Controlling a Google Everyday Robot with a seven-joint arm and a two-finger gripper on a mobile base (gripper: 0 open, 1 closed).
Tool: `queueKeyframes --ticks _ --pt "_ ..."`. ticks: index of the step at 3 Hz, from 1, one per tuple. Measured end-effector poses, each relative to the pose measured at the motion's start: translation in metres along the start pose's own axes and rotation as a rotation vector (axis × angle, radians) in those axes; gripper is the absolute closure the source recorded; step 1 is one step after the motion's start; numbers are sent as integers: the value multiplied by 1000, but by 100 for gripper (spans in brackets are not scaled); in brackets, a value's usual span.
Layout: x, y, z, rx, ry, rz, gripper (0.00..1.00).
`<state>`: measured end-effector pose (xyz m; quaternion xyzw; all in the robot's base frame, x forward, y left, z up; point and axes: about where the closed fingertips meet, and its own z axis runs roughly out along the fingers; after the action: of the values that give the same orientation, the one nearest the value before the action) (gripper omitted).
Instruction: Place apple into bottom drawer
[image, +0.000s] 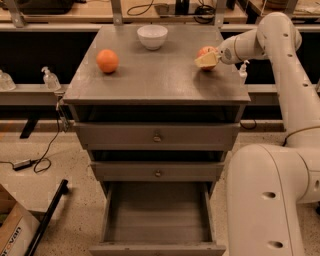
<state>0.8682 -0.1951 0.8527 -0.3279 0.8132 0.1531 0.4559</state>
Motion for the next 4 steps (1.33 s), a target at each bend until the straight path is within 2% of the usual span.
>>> queueKeyframes --ticks 1,2,3,4 --pt "-9 8 -19 4 39 -53 85" --pt "-12 24 -55 -2 108 -124 100" --pt "-25 50 -114 -5 120 -177 100" --pt "-1 101 -174 -81 109 -218 100"
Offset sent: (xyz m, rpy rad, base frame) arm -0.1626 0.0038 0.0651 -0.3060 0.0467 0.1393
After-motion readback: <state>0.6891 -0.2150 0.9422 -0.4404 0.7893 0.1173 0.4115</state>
